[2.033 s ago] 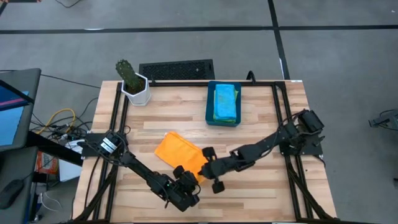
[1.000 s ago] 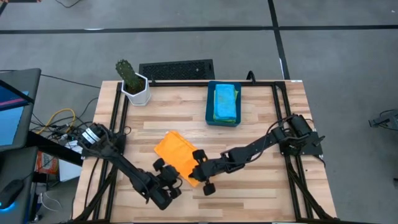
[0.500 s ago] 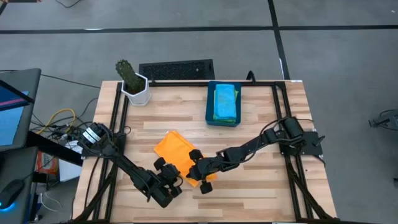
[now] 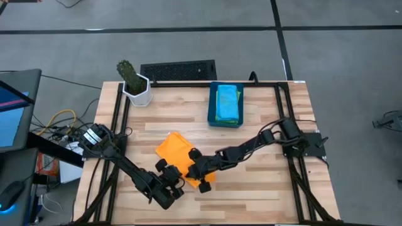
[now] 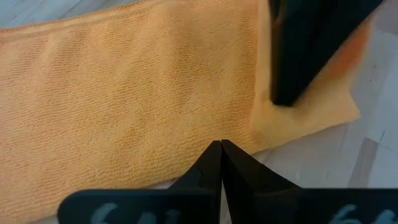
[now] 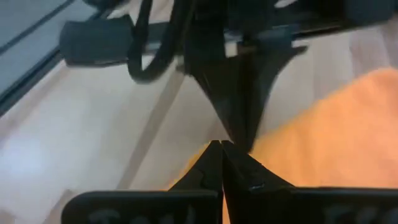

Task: Fold microfiber towels
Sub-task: Fold the orange towel

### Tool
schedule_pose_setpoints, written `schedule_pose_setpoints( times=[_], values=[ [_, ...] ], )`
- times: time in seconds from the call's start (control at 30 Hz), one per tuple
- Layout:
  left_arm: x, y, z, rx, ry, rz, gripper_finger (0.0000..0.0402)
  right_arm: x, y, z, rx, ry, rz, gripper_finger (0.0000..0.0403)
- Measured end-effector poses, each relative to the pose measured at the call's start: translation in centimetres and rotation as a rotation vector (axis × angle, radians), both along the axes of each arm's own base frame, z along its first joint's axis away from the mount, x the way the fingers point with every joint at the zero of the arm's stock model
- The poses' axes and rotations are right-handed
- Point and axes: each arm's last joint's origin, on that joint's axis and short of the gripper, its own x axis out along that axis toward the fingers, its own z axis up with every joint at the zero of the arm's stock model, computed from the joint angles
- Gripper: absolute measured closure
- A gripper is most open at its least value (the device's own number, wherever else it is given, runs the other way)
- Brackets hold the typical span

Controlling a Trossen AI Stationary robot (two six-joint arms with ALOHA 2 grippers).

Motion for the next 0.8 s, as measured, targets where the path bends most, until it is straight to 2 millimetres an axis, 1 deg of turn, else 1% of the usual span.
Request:
schedule_pose_setpoints(
  times=[0.07,0.17,0.4,0.57,0.63,0.73,0.8],
  values=[
    [0.0,0.0,0.0,-0.001,-0.001,0.0,0.0401,-0.1,-0.1,-0.4,-0.004,0.017,0.001,0.0379],
    [0.0,0.0,0.0,0.0,-0.001,-0.001,0.0401,0.2,0.0,0.0,0.008,-0.027,-0.003,0.038],
    [-0.1,-0.1,0.2,-0.005,-0.006,-0.005,0.0401,0.2,-0.2,-1.3,0.005,0.022,-0.016,0.0369],
    [-0.5,-0.4,1.7,-0.027,-0.029,-0.028,0.0401,0.2,-0.1,-1.3,0.0,0.02,-0.012,0.0348],
    [-0.7,-0.5,2.5,-0.038,-0.043,-0.04,0.0401,0.4,-0.4,-1.2,0.003,0.003,-0.02,0.0338],
    [-0.8,-0.8,3.6,-0.059,-0.101,-0.051,0.0401,0.5,-0.8,-1.2,0.01,0.007,-0.036,0.0324],
    [-0.6,-1.2,4.1,-0.065,-0.145,-0.089,0.0401,0.6,-1.1,-1.2,0.023,0.011,-0.054,0.0312]
  ],
)
